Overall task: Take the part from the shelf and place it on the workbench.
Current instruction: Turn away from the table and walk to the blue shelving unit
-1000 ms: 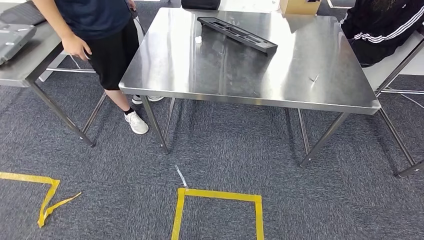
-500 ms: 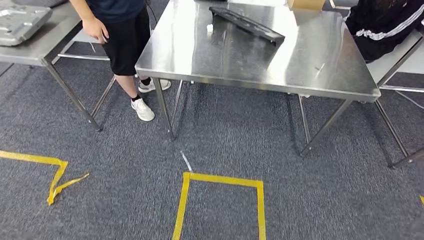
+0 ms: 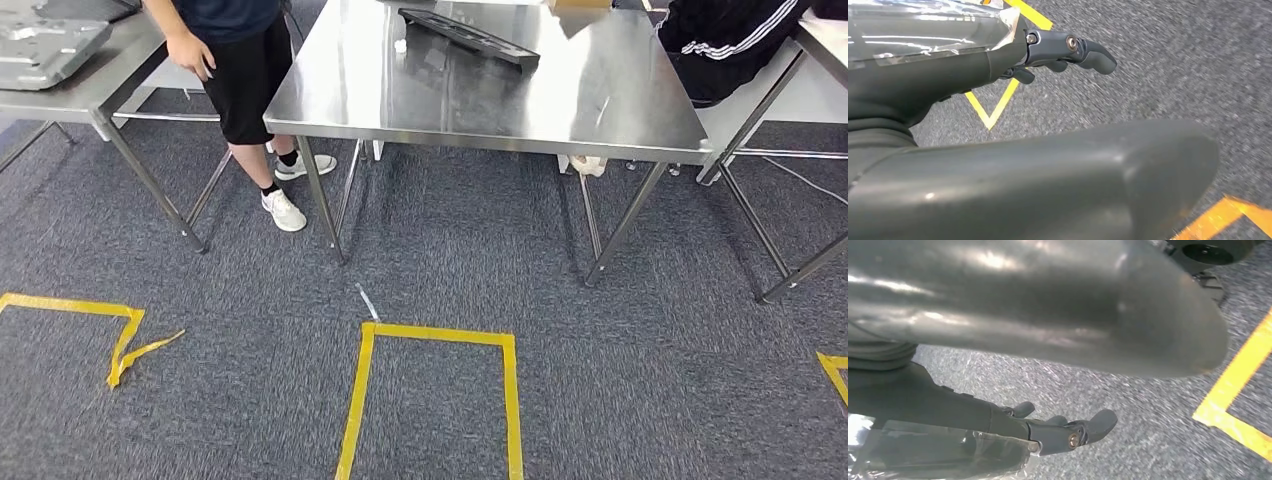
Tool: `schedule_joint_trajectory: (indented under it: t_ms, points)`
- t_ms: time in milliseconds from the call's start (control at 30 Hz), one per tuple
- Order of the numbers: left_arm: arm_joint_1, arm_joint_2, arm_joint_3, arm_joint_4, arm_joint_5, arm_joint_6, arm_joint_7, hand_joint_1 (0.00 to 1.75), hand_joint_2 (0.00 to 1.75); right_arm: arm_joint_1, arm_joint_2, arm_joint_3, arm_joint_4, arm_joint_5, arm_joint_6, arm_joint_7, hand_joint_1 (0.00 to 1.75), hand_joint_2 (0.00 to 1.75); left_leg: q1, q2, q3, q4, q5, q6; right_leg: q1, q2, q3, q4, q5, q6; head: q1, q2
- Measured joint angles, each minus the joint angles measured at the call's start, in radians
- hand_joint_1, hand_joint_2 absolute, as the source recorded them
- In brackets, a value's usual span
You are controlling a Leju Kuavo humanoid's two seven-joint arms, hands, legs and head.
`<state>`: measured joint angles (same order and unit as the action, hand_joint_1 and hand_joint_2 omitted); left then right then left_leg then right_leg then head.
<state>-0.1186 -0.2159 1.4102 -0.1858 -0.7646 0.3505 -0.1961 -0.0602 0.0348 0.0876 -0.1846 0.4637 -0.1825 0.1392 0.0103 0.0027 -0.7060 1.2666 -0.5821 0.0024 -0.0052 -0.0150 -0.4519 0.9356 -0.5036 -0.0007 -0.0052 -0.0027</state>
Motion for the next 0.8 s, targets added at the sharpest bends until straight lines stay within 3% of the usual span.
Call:
schedule_joint_trajectory:
  t_ms: [67, 100, 133, 200, 233, 300, 333, 400, 467, 500, 533, 567, 600, 633, 667, 733, 800]
  points:
    - [0.000, 0.000, -0.001, 0.000, -0.002, -0.001, 0.000, 0.00, 0.00, 0.000, 0.001, 0.000, 0.000, -0.001, -0.001, 0.000, 0.00, 0.00, 0.004, -0.001, 0.030, 0.037, 0.045, -0.002, 0.001, -0.002, -0.039, 0.015, 0.021, 0.005, -0.001, 0.000]
    - [-0.001, 0.000, -0.002, 0.000, -0.003, -0.002, 0.000, 0.00, 0.00, 0.000, 0.001, 0.000, 0.000, -0.002, -0.002, 0.000, 0.00, 0.00, 0.007, -0.001, 0.070, 0.004, 0.073, -0.003, 0.000, -0.002, -0.059, 0.027, 0.029, 0.010, -0.001, 0.000]
    - [-0.002, 0.000, -0.003, 0.000, -0.004, -0.002, 0.000, 0.00, 0.00, 0.000, 0.001, 0.000, 0.000, -0.002, -0.002, 0.000, 0.00, 0.00, 0.010, -0.002, 0.126, -0.060, 0.082, -0.004, 0.001, -0.002, -0.079, 0.041, 0.035, 0.015, -0.001, 0.000]
    - [-0.004, 0.000, -0.004, 0.000, -0.006, -0.002, 0.000, 0.00, 0.00, 0.000, 0.001, -0.001, 0.000, -0.002, -0.004, 0.001, 0.00, 0.00, 0.009, -0.007, 0.223, -0.196, 0.055, -0.001, 0.003, -0.001, -0.110, 0.065, 0.047, 0.029, -0.001, 0.000]
    - [-0.005, 0.000, -0.004, 0.000, -0.006, -0.002, -0.001, 0.00, 0.00, -0.001, 0.001, -0.002, 0.000, -0.002, -0.004, 0.001, 0.00, 0.00, 0.006, -0.010, 0.246, -0.237, 0.038, 0.002, 0.004, -0.002, -0.121, 0.072, 0.055, 0.036, -0.002, 0.000]
    - [-0.005, 0.000, -0.004, 0.000, -0.007, -0.002, -0.001, 0.00, 0.00, -0.001, 0.002, -0.004, 0.001, -0.002, -0.006, 0.001, 0.00, 0.00, 0.003, -0.009, 0.236, -0.259, 0.036, 0.013, 0.003, -0.002, -0.139, 0.078, 0.070, 0.052, -0.001, 0.000]
    - [-0.005, 0.000, -0.004, 0.000, -0.007, -0.002, -0.001, 0.00, 0.00, -0.001, 0.002, -0.005, 0.001, -0.002, -0.006, 0.001, 0.00, 0.00, 0.003, -0.007, 0.224, -0.263, 0.043, 0.023, 0.001, 0.000, -0.151, 0.085, 0.063, 0.054, -0.001, 0.000]
    - [-0.004, 0.001, -0.004, 0.000, -0.007, -0.001, -0.001, 0.00, 0.00, 0.002, 0.004, -0.009, 0.002, -0.002, -0.008, 0.001, 0.00, 0.00, 0.003, -0.002, 0.192, -0.268, 0.068, 0.045, 0.000, 0.004, -0.181, 0.144, -0.002, 0.045, 0.002, 0.000]
    - [-0.004, 0.001, -0.004, 0.000, -0.008, -0.001, -0.001, 0.00, 0.00, 0.004, 0.005, -0.013, 0.003, -0.002, -0.009, 0.001, 0.00, 0.00, -0.001, 0.001, 0.159, -0.267, 0.096, 0.054, -0.002, 0.007, -0.209, 0.259, -0.088, 0.035, 0.004, 0.000]
    - [-0.004, 0.001, -0.004, 0.000, -0.008, -0.001, -0.001, 0.00, 0.00, 0.004, 0.005, -0.014, 0.003, -0.002, -0.010, 0.001, 0.00, 0.00, -0.002, 0.002, 0.141, -0.267, 0.110, 0.054, -0.002, 0.008, -0.215, 0.314, -0.107, 0.038, 0.004, 0.000]
    - [-0.004, 0.001, -0.004, 0.000, -0.008, -0.002, -0.001, 0.00, 0.00, 0.004, 0.005, -0.015, 0.003, -0.001, -0.011, 0.001, 0.00, 0.00, -0.003, 0.005, 0.124, -0.266, 0.125, 0.053, -0.002, 0.009, -0.208, 0.349, -0.104, 0.048, 0.004, 0.000]
    - [-0.004, 0.001, -0.004, 0.000, -0.008, -0.002, -0.002, 0.00, 0.00, 0.003, 0.004, -0.015, 0.003, -0.001, -0.011, 0.001, 0.00, 0.00, -0.004, 0.007, 0.107, -0.265, 0.139, 0.051, -0.002, 0.010, -0.189, 0.355, -0.082, 0.061, 0.004, 0.000]
    - [-0.004, 0.000, -0.004, 0.000, -0.008, -0.003, -0.002, 0.00, 0.00, 0.003, 0.004, -0.015, 0.003, 0.000, -0.012, 0.001, 0.00, 0.00, -0.004, 0.008, 0.090, -0.264, 0.154, 0.049, -0.003, 0.010, -0.153, 0.328, -0.054, 0.073, 0.004, 0.000]
    - [-0.004, 0.000, -0.004, 0.000, -0.009, -0.004, -0.004, 0.00, 0.00, 0.003, 0.004, -0.015, 0.003, 0.002, -0.013, 0.001, 0.00, 0.00, -0.004, 0.008, 0.076, -0.263, 0.168, 0.045, -0.005, 0.010, -0.096, 0.262, -0.036, 0.078, 0.004, 0.000]
    - [-0.004, 0.000, -0.004, 0.000, -0.010, -0.005, -0.007, 0.00, 0.00, 0.001, 0.004, -0.016, 0.002, 0.003, -0.015, 0.001, 0.00, 0.00, -0.005, 0.008, 0.063, -0.261, 0.180, 0.040, -0.004, 0.011, -0.030, 0.174, -0.037, 0.076, 0.004, 0.000]
    - [-0.005, -0.001, -0.007, 0.000, -0.018, -0.005, -0.014, 0.00, 0.00, -0.002, 0.004, -0.016, 0.002, 0.006, -0.018, 0.001, 0.00, 0.00, -0.009, 0.009, 0.050, -0.260, 0.202, 0.027, 0.002, 0.012, 0.065, 0.028, -0.069, 0.057, 0.003, 0.000]
    - [-0.004, -0.001, -0.013, 0.000, -0.027, -0.003, -0.017, 0.00, 0.00, -0.002, 0.004, -0.016, 0.003, 0.007, -0.020, 0.002, 0.00, 0.00, -0.007, 0.011, 0.048, -0.264, 0.221, 0.014, 0.003, 0.012, 0.074, -0.005, -0.078, 0.037, 0.000, 0.000]
